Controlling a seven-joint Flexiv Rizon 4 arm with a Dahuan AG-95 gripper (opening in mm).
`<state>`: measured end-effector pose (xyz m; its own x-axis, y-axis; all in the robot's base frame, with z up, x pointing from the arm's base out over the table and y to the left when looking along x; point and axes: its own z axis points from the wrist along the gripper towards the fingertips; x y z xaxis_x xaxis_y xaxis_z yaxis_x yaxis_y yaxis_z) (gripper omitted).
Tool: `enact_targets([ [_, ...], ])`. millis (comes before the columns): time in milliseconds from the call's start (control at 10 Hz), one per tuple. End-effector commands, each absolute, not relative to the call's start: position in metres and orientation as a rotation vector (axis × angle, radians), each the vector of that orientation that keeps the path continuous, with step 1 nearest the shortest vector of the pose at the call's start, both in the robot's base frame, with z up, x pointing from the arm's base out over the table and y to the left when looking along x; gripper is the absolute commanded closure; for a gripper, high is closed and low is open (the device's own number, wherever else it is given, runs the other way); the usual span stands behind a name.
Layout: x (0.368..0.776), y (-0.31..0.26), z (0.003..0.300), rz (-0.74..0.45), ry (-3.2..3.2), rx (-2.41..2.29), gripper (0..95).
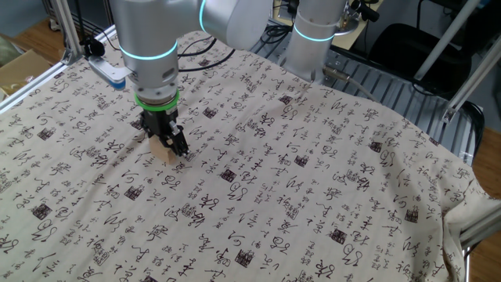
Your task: Pick up the small block on the left and move it to the right
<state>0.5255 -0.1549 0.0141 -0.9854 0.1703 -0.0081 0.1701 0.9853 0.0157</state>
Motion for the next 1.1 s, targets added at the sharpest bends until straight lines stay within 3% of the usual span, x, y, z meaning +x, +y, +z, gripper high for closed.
enact_targets([
  [100, 0.5246, -0.1549, 0.0129, 0.019, 3.124, 0.257, 0.0],
  [200, 0.5244, -0.1550, 0.0121, 0.018, 3.123, 0.256, 19.0],
  [700, 0.5249, -0.1569, 0.0107, 0.037, 3.124, 0.246, 19.0],
  [800, 0.5251, -0.1573, 0.0105, 0.041, 3.123, 0.246, 38.0],
  [900, 0.5252, -0.1576, 0.0103, 0.045, 3.120, 0.239, 38.0],
  [1000, 0.5252, -0.1577, 0.0102, 0.052, 3.121, 0.236, 57.0],
  [1100, 0.5253, -0.1579, 0.0100, 0.054, 3.120, 0.224, 57.0],
])
